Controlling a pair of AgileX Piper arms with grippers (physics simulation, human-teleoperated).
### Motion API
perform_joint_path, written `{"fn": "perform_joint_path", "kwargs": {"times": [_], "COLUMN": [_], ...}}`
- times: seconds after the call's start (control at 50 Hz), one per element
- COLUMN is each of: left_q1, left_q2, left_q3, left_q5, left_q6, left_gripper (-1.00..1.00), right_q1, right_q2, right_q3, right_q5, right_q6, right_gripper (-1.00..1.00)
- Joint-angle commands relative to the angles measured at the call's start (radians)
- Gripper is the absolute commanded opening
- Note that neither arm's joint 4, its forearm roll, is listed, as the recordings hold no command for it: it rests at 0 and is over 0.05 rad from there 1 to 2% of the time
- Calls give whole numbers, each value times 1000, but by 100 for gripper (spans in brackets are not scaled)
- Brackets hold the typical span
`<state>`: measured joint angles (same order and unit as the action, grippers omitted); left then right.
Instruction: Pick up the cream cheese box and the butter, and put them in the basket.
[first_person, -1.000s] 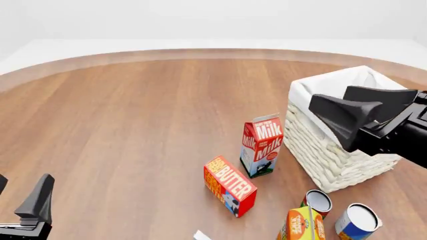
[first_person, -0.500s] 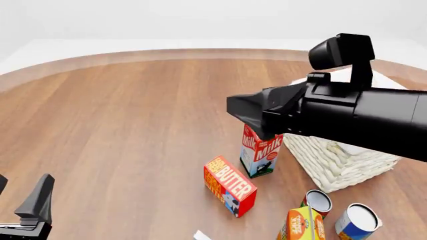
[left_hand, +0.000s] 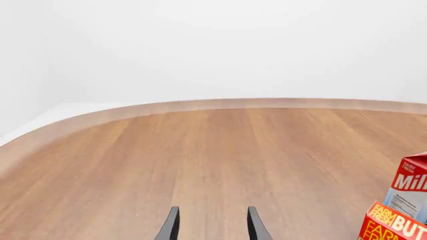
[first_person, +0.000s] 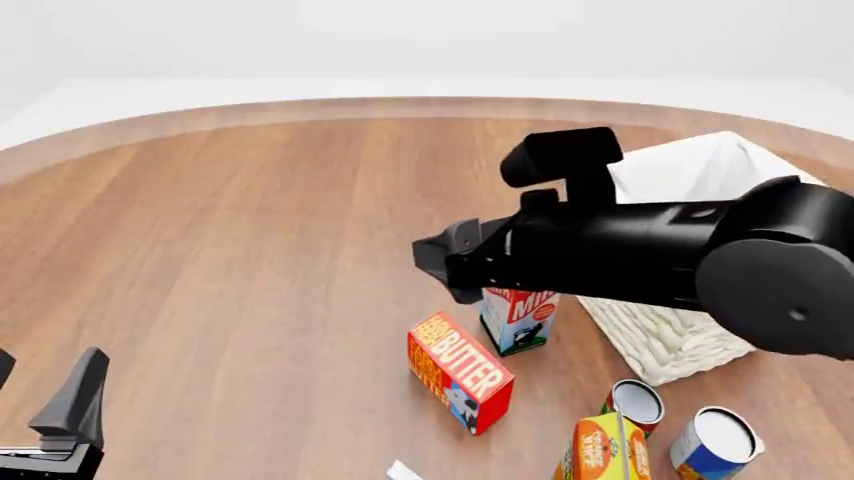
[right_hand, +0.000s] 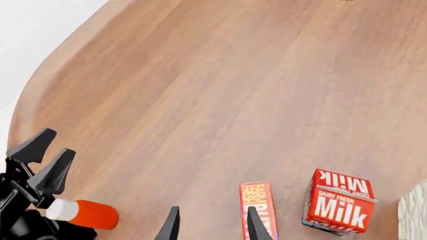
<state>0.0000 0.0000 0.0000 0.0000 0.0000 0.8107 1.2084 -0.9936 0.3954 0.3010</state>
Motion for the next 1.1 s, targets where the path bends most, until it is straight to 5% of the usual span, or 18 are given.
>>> {"fn": "perform_joint_path", "kwargs": {"times": [0.02,0.32,1.1], "left_q1": [0,0,0], "left_q2": [0,0,0], "left_q3": [0,0,0], "left_q5": [0,0,0], "left_q6": [0,0,0], "left_gripper": [100,100,100], "right_q1": [-51,-80,-114], "right_q2": [74,86,73], "right_q3": [7,42,238], "right_q5": [-1,-2,-127], "right_q6": [-85,-112,-49], "right_gripper": [100,100,100]}}
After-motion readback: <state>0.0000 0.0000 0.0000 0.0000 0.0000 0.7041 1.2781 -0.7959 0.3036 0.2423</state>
